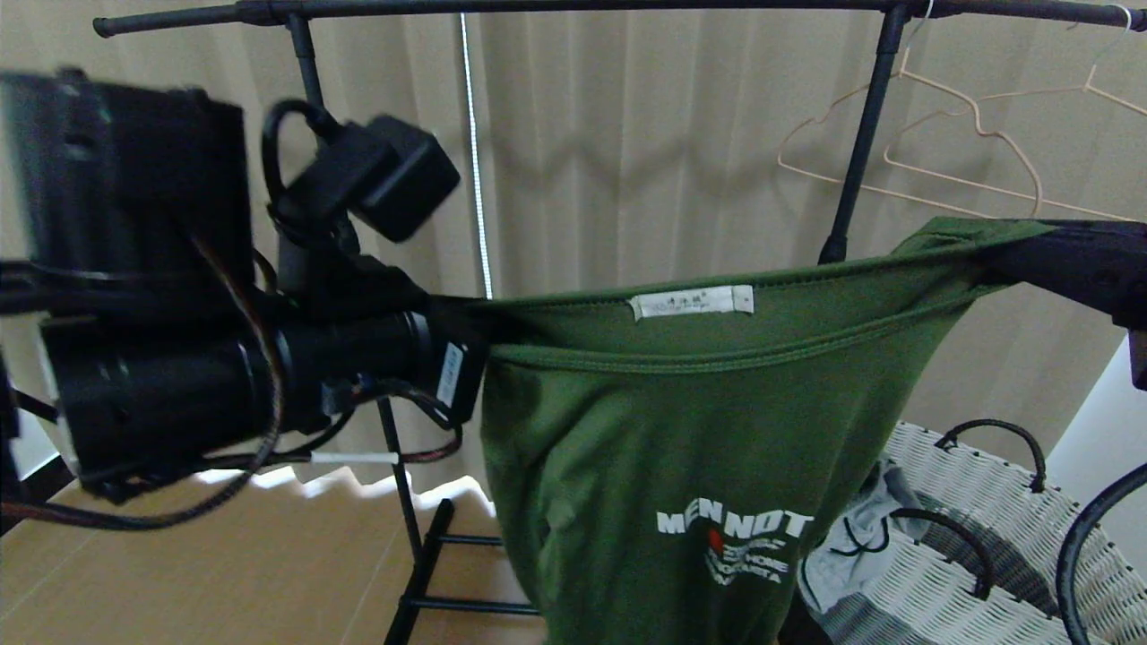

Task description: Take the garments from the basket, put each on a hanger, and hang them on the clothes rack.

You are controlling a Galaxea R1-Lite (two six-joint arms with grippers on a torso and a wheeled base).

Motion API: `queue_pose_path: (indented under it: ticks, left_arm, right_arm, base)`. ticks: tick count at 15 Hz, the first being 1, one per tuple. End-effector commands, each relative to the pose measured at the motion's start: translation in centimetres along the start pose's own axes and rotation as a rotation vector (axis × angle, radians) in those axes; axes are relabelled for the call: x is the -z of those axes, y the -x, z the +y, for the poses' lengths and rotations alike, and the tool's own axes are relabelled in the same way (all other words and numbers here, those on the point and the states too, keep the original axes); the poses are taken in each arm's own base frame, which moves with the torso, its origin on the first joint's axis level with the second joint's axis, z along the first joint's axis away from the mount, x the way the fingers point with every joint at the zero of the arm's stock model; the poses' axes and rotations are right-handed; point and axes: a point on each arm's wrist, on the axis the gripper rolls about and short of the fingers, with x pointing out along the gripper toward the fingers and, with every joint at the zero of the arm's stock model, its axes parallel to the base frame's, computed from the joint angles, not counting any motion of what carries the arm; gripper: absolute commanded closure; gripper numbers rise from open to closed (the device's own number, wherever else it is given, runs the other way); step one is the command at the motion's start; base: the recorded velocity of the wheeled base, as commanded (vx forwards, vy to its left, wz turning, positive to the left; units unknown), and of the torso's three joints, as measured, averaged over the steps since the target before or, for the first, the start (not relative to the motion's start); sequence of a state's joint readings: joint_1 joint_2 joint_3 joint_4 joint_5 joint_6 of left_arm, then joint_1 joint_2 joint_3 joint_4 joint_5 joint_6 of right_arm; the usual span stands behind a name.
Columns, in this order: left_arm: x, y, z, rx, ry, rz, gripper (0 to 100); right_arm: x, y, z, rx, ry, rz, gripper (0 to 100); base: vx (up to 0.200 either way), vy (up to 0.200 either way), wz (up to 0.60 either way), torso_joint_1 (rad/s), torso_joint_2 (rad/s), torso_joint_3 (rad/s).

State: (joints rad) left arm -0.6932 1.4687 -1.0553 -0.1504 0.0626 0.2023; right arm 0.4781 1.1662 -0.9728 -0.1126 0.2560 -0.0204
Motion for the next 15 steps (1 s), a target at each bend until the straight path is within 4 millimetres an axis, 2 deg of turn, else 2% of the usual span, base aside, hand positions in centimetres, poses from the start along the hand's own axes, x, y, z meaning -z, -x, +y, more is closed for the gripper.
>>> queue_pose_path:
  ticks: [1,3,7,10,13,15]
  left_arm:
    - [-3.9,3.2,1.9,-0.059,0.015,-0.098,100]
    - [-4.4,2.8,2.6,-0.083,0.020,-0.105,100]
    - [-5.6,2.5,3.4,-0.094,0.037,-0.082,100]
    - [-4.4,0.9,3.7,-0.104,0.034,-0.067,100]
    - [-3.6,0.4,3.1,-0.085,0.014,-0.148,100]
    - [-3.3,0.6,3.0,-0.082,-0.031,-0.127,100]
  right_arm:
    - [0.0,-1.9,-1.1,0.028,0.001,-0.001,100]
    - [-0.3,-3.0,-1.8,0.048,0.002,-0.005,100]
    - [-1.1,-3.5,-3.2,0.101,0.001,-0.020,100]
    - [-0.9,-3.5,-3.2,0.102,-0.002,-0.016,100]
    - [-0.7,-3.7,-3.3,0.103,-0.005,-0.005,100]
    - [-0.8,-3.6,-3.5,0.114,-0.006,-0.007,100]
  base:
    - [0.000,0.000,0.00,0.000,0.00,0.000]
    - [0.000,0.000,0.00,0.000,0.00,0.000]
    - [0.000,0.000,0.00,0.000,0.00,0.000]
    - [0.000,0.000,0.00,0.000,0.00,0.000]
    - [0.000,0.000,0.00,0.000,0.00,0.000]
    - [0.000,0.000,0.00,0.000,0.00,0.000]
